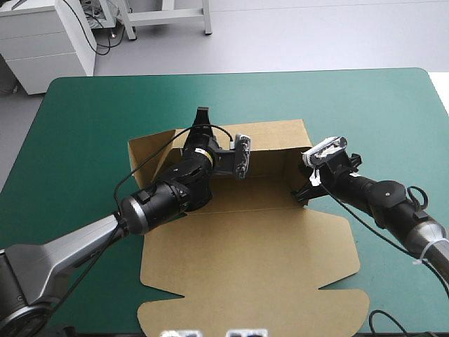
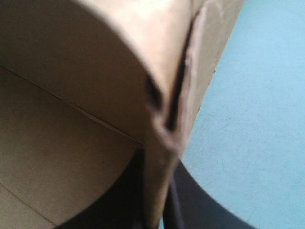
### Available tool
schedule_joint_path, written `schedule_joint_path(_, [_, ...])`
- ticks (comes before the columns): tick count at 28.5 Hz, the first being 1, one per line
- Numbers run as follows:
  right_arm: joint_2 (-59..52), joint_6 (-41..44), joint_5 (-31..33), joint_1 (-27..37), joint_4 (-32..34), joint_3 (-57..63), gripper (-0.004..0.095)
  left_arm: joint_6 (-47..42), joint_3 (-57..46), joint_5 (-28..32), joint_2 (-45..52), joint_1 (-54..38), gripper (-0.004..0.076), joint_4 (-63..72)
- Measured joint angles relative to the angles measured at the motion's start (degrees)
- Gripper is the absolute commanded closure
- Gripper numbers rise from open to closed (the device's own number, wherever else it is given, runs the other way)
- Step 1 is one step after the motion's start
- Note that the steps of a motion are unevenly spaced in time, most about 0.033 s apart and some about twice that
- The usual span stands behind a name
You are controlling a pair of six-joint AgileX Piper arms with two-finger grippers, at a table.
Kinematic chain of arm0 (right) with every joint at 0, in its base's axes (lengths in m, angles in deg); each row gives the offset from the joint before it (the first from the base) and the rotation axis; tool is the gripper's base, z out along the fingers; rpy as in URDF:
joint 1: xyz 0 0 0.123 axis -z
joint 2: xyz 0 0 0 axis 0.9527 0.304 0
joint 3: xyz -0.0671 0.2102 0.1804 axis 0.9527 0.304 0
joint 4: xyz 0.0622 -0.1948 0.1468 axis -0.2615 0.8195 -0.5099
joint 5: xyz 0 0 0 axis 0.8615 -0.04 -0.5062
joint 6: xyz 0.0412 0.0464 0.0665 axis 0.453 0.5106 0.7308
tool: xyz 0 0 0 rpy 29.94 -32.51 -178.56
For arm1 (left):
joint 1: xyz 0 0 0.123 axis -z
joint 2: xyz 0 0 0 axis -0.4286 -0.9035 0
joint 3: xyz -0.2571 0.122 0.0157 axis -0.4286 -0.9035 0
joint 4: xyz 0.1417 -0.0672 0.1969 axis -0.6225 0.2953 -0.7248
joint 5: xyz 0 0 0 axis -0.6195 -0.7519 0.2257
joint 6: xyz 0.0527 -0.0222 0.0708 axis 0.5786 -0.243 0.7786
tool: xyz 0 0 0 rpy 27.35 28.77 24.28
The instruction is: Fold the box
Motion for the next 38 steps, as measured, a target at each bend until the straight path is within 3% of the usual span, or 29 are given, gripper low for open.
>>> schedule_joint_path(2, [0.0,0.0,-0.1,0.0,-0.1,0.0,0.0925,0.0,0.1,0.1,0.1,0.0,0.0696,0.2])
schedule_joint_path(4, [0.0,0.2,-0.1,0.0,-0.1,0.0,0.0926,0.1,0.1,0.1,0.2,0.0,0.0617,0.8])
schedule_joint_path(6, [0.0,1.0,-0.3,0.0,-0.1,0.0,0.0926,0.4,0.1,0.1,0.7,0.0,0.0489,2.3])
schedule_joint_path(7, [0.0,1.4,-0.4,0.0,-0.1,0.0,0.0926,0.4,0.1,0.0,1.0,0.1,0.0342,3.4])
schedule_joint_path(8, [0.0,2.3,-0.6,0.0,-0.1,0.0,0.0926,0.5,-0.1,-0.8,1.7,0.4,0.0260,5.3])
schedule_joint_path(10, [0.1,2.7,-0.4,0.0,-0.1,0.0,0.0926,0.5,-0.4,-1.7,2.4,1.5,0.0143,7.4])
schedule_joint_path(12, [0.3,2.7,0.6,-0.2,0.0,0.0,0.0926,0.3,-0.7,-2.2,3.2,3.5,0.0111,9.4])
schedule_joint_path(18, [0.3,3.1,1.9,-0.6,0.2,0.0,0.0925,-0.7,-0.7,-5.6,6.3,10.8,0.0117,10.2])
schedule_joint_path(25, [0.3,3.3,0.9,-0.6,0.5,0.0,0.0926,-4.5,-0.7,-16.1,8.7,22.3,0.0129,4.2])
schedule_joint_path(28, [0.3,3.3,0.6,-0.6,0.5,0.0,0.0926,-4.8,-0.7,-17.3,10.4,27.1,0.0256,2.0])
schedule_joint_path(33, [0.3,3.3,0.5,-0.6,0.5,0.0,0.0926,-5.0,0.5,-17.7,12.0,32.0,0.0685,1.0])
schedule_joint_path(34, [0.3,3.3,0.5,-0.6,0.5,0.0,0.0926,-5.0,0.9,-17.8,12.0,32.2,0.0728,1.2])
schedule_joint_path(38, [0.3,3.3,0.4,-0.6,0.5,0.0,0.0926,-3.5,4.2,-18.7,12.1,32.3,0.0706,2.7])
